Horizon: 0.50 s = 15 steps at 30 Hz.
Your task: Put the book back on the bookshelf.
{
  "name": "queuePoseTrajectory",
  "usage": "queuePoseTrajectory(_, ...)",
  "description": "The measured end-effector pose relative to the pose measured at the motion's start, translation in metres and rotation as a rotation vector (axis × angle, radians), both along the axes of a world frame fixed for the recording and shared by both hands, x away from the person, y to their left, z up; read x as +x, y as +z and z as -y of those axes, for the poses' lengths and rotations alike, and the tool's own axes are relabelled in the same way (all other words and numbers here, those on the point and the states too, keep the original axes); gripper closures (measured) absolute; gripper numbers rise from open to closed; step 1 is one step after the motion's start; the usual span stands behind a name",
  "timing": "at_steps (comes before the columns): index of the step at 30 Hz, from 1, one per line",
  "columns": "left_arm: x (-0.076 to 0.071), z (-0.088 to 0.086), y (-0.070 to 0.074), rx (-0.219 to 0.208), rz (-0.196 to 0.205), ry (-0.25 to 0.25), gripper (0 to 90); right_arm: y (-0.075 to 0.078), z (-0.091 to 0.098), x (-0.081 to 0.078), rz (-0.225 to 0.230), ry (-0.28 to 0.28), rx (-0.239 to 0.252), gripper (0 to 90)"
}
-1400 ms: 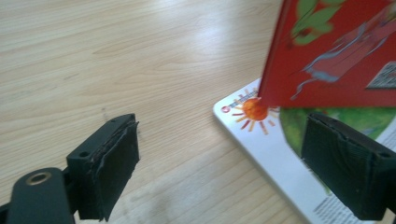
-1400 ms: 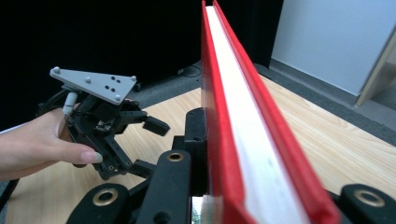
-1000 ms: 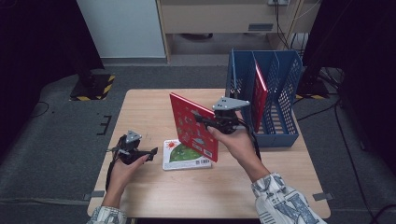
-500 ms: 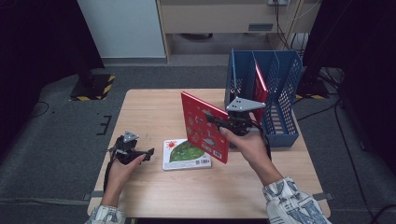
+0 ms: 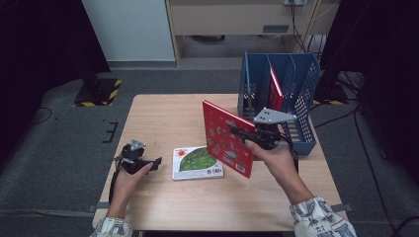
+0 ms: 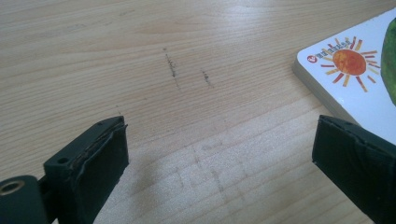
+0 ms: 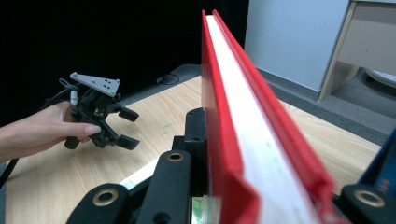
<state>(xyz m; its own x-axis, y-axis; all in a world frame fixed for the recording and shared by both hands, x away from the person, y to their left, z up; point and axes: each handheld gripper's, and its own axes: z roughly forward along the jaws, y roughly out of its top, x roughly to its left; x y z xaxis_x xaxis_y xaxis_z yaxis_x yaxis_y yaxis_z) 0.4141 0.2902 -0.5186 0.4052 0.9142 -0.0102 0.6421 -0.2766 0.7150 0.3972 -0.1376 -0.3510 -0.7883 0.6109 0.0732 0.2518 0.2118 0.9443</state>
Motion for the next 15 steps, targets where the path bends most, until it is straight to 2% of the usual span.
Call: queuePoseTrajectory(15, 0.0, -0.002, -0.003, 0.012, -0.01, 0.014, 3.4, 0.001, 0.042, -0.024, 0.006, -0.045, 0.022, 79.6)
